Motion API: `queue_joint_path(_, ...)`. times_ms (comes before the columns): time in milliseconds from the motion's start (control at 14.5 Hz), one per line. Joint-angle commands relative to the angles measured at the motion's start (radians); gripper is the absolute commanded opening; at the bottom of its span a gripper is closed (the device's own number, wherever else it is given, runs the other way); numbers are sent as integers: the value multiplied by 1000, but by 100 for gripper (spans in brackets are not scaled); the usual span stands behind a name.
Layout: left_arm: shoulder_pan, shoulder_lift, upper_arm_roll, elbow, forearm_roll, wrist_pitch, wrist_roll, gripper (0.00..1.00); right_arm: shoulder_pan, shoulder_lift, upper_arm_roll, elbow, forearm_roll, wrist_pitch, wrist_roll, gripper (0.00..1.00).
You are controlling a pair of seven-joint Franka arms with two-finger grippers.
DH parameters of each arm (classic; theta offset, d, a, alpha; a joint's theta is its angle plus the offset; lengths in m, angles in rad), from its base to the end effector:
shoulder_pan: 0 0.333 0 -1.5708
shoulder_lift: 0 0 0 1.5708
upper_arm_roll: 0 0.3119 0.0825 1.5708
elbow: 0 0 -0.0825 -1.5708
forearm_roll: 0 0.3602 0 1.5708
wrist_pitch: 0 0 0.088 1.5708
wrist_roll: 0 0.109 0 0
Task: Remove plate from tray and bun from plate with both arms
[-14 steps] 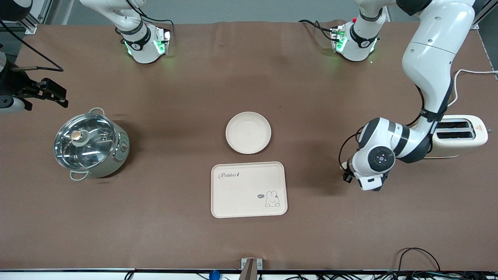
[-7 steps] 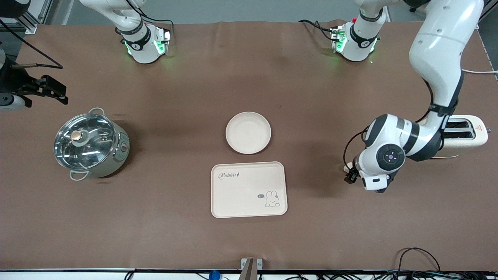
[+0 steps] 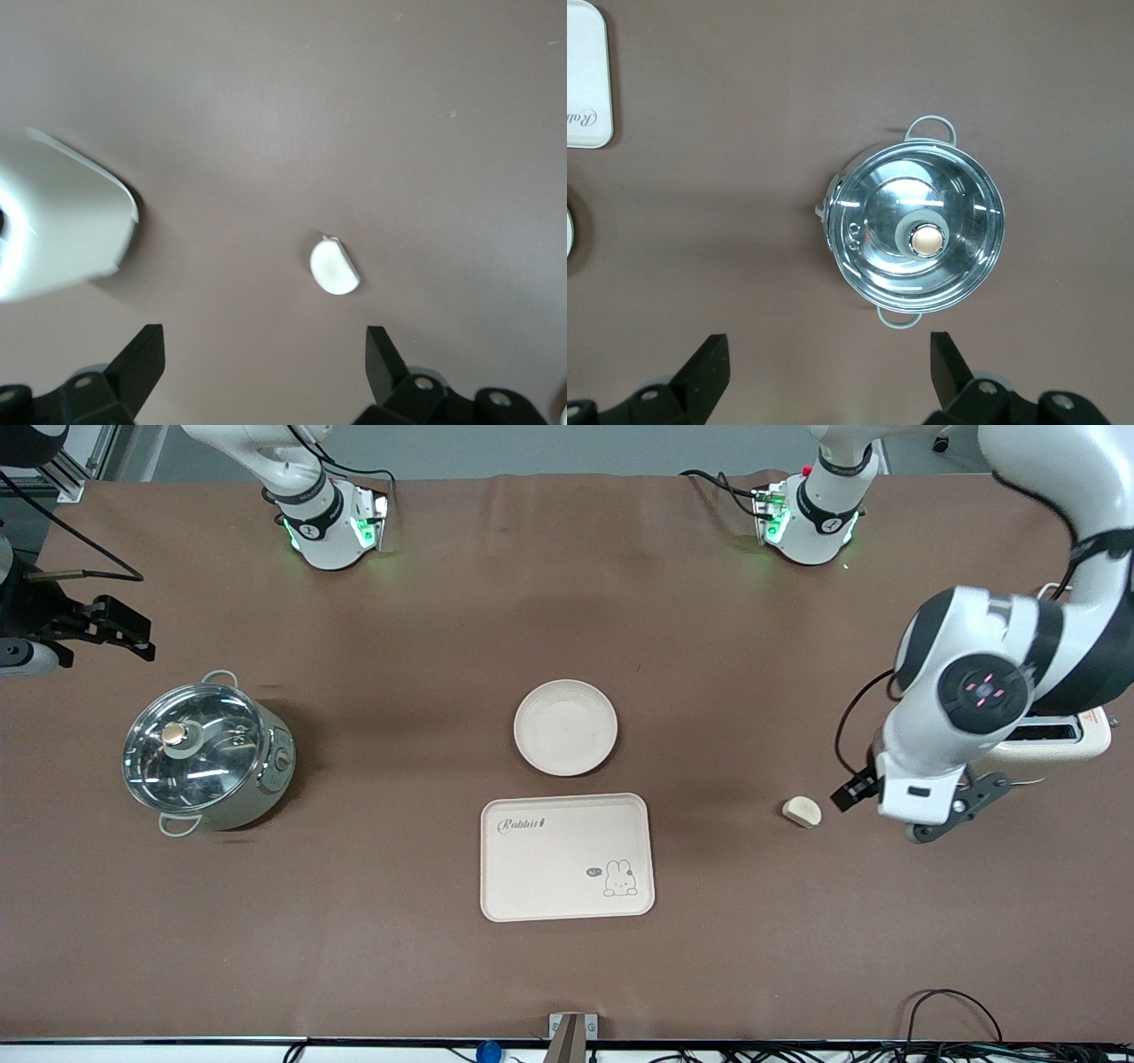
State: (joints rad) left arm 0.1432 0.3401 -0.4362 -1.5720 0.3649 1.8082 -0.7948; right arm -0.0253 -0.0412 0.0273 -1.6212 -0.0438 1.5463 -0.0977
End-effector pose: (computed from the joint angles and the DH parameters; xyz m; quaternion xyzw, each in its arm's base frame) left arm 0.6136 -0.1201 0.4575 -0.9721 -0.2072 -0.0249 0.1070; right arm 0.5148 -0.0035 0.6154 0.9984 0.0496 -0.0179 0.0216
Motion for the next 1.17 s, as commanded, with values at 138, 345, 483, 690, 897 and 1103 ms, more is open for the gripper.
queue_joint_path(138,50,-133,-1,44,-47,-143,366,100,-8,9,-6,21,-18,-3,-7,100)
queue_joint_path(345,68,-203,5,66,-114,-191,514,100,-1,11,-20,20,-13,0,-5,100)
queue_joint_path(483,117,-254,5,60,-216,-199,610,100,2,11,-20,21,-11,-3,-4,100)
queue_joint_path(690,48,-347,93,31,-268,-257,663,100,2,11,-20,27,-11,-6,-5,100)
queue_joint_path(897,-131,-447,293,-40,-314,-303,692,100,5,11,-20,27,-10,-5,-4,100)
queue_joint_path(1103,-149,-507,313,-98,-330,-316,710,100,7,11,-20,27,-7,-11,-2,100)
